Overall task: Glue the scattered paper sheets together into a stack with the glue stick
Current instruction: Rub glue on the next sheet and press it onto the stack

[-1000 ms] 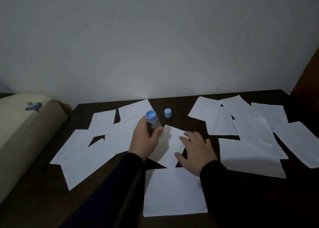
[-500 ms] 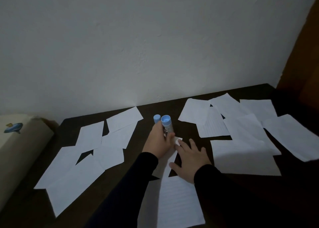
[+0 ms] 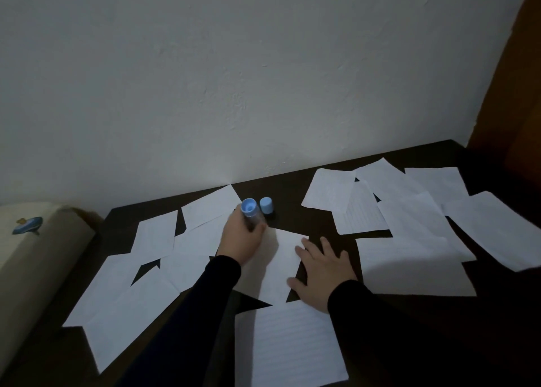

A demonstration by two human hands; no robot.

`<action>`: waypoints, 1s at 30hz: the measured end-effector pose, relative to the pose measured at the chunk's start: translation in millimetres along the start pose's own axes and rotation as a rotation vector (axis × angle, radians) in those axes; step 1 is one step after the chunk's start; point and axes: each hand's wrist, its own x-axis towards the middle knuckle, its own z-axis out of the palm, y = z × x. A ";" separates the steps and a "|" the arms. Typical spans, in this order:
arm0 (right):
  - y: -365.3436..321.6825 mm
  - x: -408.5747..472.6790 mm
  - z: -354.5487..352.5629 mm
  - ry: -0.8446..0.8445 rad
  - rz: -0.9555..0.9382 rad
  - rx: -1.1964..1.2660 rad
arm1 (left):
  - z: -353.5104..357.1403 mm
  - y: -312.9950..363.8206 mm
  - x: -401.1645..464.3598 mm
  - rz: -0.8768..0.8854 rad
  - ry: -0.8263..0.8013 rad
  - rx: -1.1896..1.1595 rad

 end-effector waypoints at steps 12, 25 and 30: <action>-11.5 -17.2 -5.1 0.083 0.187 -0.150 | -65.1 -25.1 -61.5 -0.219 0.035 -0.592; -13.0 -8.9 11.6 0.052 -0.076 -0.024 | -54.5 -48.4 -65.9 -0.440 -0.094 -0.688; -14.0 -14.5 13.1 0.023 -0.012 -0.015 | -49.8 -57.8 -62.6 -0.356 -0.007 -0.678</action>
